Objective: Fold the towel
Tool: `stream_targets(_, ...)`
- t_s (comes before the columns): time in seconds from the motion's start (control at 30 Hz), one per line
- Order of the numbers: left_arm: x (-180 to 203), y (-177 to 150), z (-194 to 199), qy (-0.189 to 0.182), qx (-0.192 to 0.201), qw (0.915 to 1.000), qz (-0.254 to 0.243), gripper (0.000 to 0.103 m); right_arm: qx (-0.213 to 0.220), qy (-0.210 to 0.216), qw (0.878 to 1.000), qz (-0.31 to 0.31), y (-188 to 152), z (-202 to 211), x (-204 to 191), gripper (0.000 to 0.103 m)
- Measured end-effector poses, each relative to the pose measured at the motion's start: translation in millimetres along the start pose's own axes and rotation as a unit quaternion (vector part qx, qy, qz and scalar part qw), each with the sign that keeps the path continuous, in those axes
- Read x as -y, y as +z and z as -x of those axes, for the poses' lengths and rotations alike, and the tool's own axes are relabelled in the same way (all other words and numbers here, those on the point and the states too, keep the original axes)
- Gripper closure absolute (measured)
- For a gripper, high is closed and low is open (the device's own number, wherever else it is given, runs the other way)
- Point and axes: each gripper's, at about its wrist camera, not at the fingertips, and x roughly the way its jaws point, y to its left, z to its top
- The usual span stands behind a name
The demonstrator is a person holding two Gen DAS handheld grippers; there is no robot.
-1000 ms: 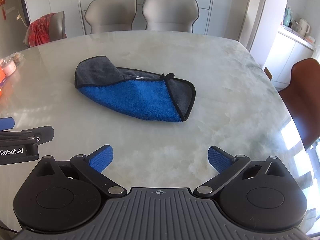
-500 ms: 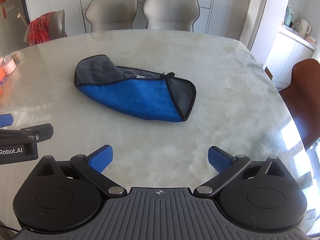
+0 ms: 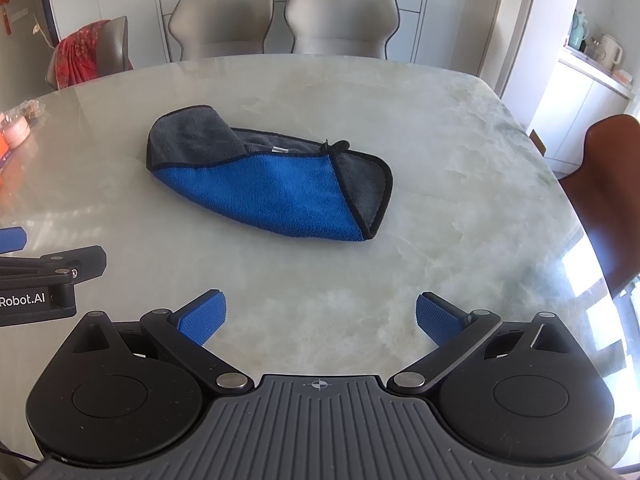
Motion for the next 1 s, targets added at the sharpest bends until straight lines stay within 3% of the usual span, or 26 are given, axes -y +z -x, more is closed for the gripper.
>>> stream_targets(0.53,-4,15,-15,-0.005,-0.009,0.9999,-0.009,0.003,-0.002,0.015,1.0,0.018,7,-8,1,0.001)
stream_targets(0.8,-10,36,-30,-0.005,-0.011,0.9998,-0.013,0.003,-0.002,0.036,0.999,0.024,25,-17,9,0.001)
stream_targets(1.0,-25,52,-48,-0.033,-0.013,0.9993,-0.014,0.003,0.017,0.073,0.996,0.051,50,-30,11,0.001)
